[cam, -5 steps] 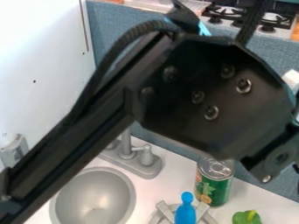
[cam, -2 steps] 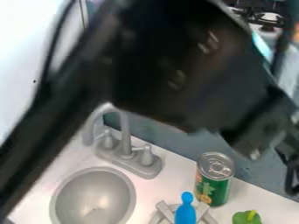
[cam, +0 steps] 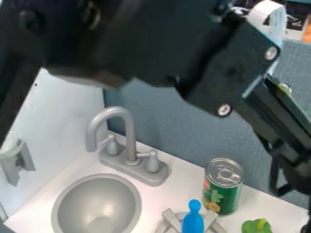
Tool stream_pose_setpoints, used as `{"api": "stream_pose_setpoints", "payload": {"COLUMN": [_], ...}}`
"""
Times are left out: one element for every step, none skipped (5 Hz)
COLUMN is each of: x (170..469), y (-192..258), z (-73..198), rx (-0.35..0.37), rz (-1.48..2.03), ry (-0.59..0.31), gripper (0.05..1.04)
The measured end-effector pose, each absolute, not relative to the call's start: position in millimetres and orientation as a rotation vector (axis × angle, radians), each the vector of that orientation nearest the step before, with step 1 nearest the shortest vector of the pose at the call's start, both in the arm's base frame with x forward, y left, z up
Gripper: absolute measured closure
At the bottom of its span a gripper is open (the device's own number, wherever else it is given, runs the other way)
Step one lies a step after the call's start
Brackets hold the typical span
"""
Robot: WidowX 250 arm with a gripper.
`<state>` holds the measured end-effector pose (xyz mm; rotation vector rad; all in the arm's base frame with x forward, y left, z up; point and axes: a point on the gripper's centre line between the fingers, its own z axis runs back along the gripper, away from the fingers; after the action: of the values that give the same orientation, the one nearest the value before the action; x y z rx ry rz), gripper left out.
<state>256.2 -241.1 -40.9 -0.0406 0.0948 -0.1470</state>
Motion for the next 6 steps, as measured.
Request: {"api": "stream_pose_setpoints", "payload": {"x": [237.0,225.2,218.3,214.5,227.5,234.6], "y": [-227.8,-205.9,-186.7,-172.3,-173.4,-182.1], "z": [-49.4,-57.1,-62.2,-67.0,-77.1,-91.4], "rx": [-0.004,0.038,0.095,0.148,0.117,0.055], "rz": [-0.148,-0.13,-0.125,-0.155,-0.198,-0.265], "ry": [0.178,0.238,0.267,0.263,0.218,0.192], "gripper": [0.453,0.453,0.453,0.453,0.453,0.453]}}
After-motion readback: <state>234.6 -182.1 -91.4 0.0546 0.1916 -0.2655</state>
